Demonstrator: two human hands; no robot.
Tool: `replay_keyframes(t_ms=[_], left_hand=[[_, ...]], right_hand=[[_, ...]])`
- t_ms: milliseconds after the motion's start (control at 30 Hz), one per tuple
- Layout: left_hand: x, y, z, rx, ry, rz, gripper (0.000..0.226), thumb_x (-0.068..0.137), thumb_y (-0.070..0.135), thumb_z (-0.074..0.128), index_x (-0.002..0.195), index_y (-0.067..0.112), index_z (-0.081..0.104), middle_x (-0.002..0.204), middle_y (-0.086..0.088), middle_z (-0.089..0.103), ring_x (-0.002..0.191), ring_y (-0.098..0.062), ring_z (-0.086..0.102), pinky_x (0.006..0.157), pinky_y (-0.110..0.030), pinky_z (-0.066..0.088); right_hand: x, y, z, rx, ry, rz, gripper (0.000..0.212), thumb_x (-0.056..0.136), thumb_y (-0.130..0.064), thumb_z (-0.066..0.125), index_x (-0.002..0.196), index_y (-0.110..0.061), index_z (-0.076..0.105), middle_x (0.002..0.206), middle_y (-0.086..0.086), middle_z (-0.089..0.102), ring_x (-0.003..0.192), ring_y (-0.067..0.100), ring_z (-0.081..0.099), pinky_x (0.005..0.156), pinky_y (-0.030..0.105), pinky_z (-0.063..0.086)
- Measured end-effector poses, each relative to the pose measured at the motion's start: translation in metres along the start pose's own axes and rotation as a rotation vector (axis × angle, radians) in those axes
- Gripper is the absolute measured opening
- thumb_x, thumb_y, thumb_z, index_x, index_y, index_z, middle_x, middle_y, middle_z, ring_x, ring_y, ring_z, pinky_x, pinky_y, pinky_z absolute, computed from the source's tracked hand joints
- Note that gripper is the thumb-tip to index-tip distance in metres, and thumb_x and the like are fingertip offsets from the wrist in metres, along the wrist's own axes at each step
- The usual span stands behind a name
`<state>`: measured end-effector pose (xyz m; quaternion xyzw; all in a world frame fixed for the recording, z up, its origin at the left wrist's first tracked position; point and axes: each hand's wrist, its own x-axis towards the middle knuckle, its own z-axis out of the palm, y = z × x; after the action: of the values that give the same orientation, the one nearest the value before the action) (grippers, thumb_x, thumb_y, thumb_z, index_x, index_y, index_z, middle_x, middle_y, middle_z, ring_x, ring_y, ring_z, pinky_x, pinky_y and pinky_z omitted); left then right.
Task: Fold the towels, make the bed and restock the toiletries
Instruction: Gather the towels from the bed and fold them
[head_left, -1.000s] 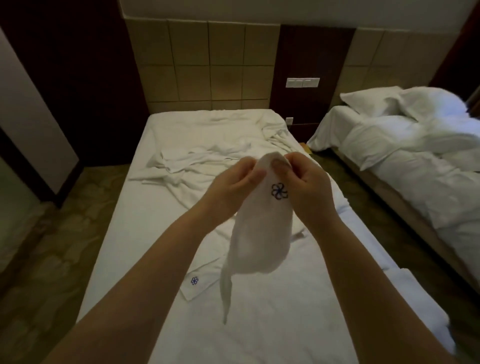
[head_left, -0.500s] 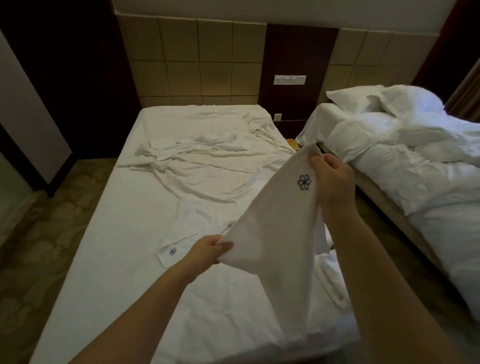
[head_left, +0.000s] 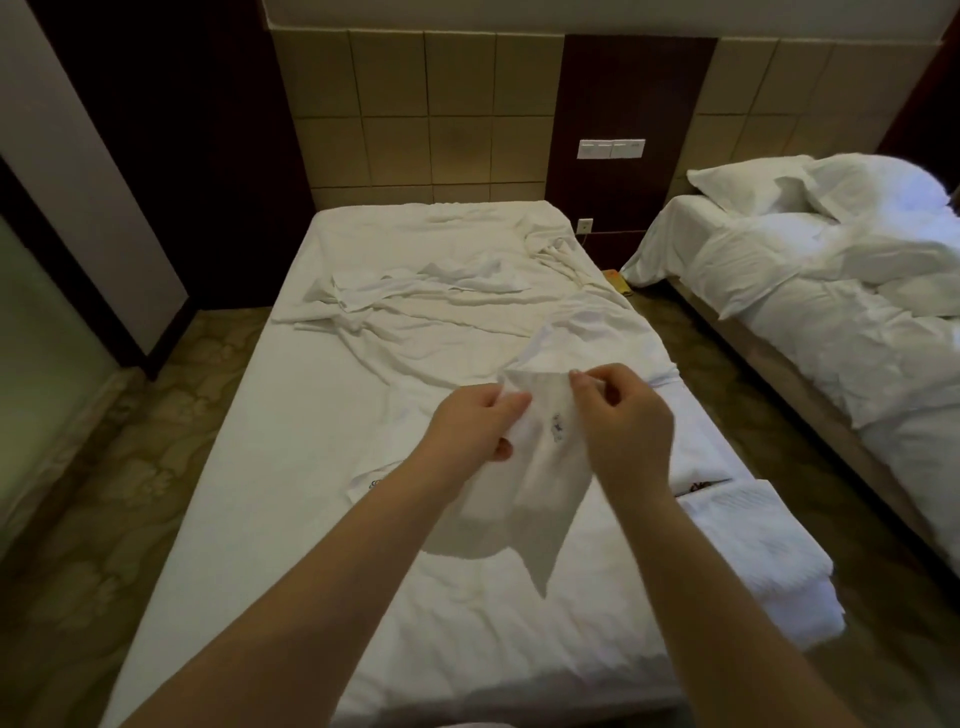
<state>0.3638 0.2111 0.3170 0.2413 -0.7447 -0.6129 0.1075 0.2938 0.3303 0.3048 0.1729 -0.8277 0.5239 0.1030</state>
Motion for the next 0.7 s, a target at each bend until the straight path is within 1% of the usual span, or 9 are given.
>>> replay_keyframes(t_ms=[100,200,300,367,400,467,567,633,700], left_hand=[[-0.006,0.005,0.010,0.068,0.040,0.037,0.035,0.099,0.029,0.045,0.104,0.001,0.064,0.099,-0.015,0.067,0.089,-0.027,0.066,0.076,-0.036,0.058],[-0.010,0.006,0.007,0.002,0.079,0.028,0.032,0.101,0.027,0.041,0.107,0.005,0.063,0.104,-0.014,0.065,0.098,-0.027,0.064,0.079,-0.039,0.058],[-0.009,0.007,-0.002,-0.147,0.046,-0.009,0.033,0.101,0.031,0.039,0.107,0.011,0.064,0.102,-0.010,0.068,0.094,-0.022,0.066,0.073,-0.029,0.058],[-0.007,0.010,-0.006,-0.165,0.016,0.004,0.032,0.099,0.037,0.044,0.097,0.013,0.066,0.090,-0.005,0.069,0.085,-0.017,0.067,0.068,-0.025,0.057],[-0.006,0.011,-0.007,-0.140,0.010,0.020,0.031,0.097,0.038,0.047,0.090,0.014,0.065,0.083,-0.002,0.069,0.082,-0.016,0.067,0.070,-0.027,0.057],[-0.003,0.010,-0.008,-0.100,-0.008,0.048,0.029,0.095,0.037,0.052,0.082,0.014,0.064,0.075,0.001,0.067,0.079,-0.016,0.065,0.077,-0.033,0.056],[0.002,0.006,-0.009,-0.096,-0.064,0.103,0.020,0.095,0.029,0.053,0.095,0.016,0.068,0.090,-0.004,0.072,0.088,-0.017,0.069,0.082,-0.033,0.057],[0.006,0.004,-0.013,-0.064,-0.085,0.134,0.020,0.094,0.023,0.057,0.108,0.015,0.067,0.099,-0.006,0.071,0.095,-0.019,0.068,0.085,-0.033,0.056],[0.011,0.004,-0.018,-0.064,-0.095,0.145,0.019,0.094,0.012,0.055,0.109,0.009,0.066,0.097,-0.008,0.069,0.092,-0.019,0.066,0.083,-0.031,0.056]], right_hand=[[-0.022,-0.019,0.016,0.093,0.010,-0.071,0.014,0.092,-0.022,0.059,0.079,-0.025,0.059,0.067,-0.019,0.055,0.064,0.000,0.054,0.057,0.005,0.039],[-0.025,-0.020,0.020,0.101,0.012,-0.110,0.011,0.093,-0.022,0.059,0.092,-0.017,0.069,0.079,-0.013,0.059,0.070,-0.005,0.053,0.063,0.000,0.038],[-0.028,-0.018,0.026,0.045,-0.022,-0.238,0.017,0.091,-0.017,0.062,0.105,-0.011,0.070,0.089,-0.010,0.060,0.071,-0.005,0.053,0.069,-0.002,0.041],[-0.034,-0.018,0.031,0.056,-0.075,-0.295,0.018,0.088,-0.008,0.062,0.104,-0.010,0.071,0.088,-0.011,0.061,0.072,-0.002,0.055,0.070,0.001,0.043],[-0.037,-0.019,0.034,0.087,-0.105,-0.286,0.017,0.087,-0.005,0.061,0.101,-0.010,0.071,0.084,-0.010,0.063,0.070,-0.002,0.056,0.068,0.002,0.044],[-0.039,-0.022,0.036,0.145,-0.130,-0.246,0.017,0.086,-0.002,0.059,0.093,-0.012,0.071,0.075,-0.011,0.063,0.067,-0.002,0.058,0.063,0.004,0.043],[-0.032,-0.027,0.030,0.331,-0.196,-0.053,0.032,0.085,0.003,0.055,0.087,-0.029,0.059,0.078,-0.017,0.062,0.077,-0.001,0.062,0.066,0.009,0.049],[-0.022,-0.027,0.026,0.524,-0.288,0.126,0.031,0.081,0.001,0.057,0.093,-0.027,0.053,0.083,-0.006,0.064,0.080,0.008,0.064,0.069,0.018,0.053],[-0.013,-0.023,0.021,0.614,-0.376,0.212,0.033,0.069,-0.007,0.061,0.096,-0.023,0.051,0.084,-0.001,0.061,0.080,0.012,0.062,0.072,0.026,0.055]])
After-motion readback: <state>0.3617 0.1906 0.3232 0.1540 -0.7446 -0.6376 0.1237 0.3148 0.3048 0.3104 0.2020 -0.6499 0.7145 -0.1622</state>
